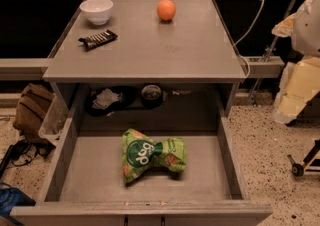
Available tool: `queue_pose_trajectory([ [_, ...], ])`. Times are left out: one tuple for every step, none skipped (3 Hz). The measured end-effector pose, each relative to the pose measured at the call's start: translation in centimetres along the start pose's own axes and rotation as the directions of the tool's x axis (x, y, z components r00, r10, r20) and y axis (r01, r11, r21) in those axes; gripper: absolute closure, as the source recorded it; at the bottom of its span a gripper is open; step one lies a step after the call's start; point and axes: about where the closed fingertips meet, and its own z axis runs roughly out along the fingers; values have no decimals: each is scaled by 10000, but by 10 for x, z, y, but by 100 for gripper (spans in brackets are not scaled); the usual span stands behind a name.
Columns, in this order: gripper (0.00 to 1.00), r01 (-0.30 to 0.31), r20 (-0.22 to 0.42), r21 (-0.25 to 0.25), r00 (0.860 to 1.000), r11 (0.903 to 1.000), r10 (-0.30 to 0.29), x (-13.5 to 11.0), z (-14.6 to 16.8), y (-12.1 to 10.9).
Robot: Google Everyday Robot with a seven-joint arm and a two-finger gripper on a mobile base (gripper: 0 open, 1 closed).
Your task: Pick green rice chip bag from top drawer and place on counter
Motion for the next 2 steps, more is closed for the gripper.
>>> queue_pose_trajectory([
  [0, 0, 0, 0, 10000, 10000, 0, 0, 0, 0],
  [0, -118, 371, 122, 9992, 9999, 113, -4, 10, -1],
])
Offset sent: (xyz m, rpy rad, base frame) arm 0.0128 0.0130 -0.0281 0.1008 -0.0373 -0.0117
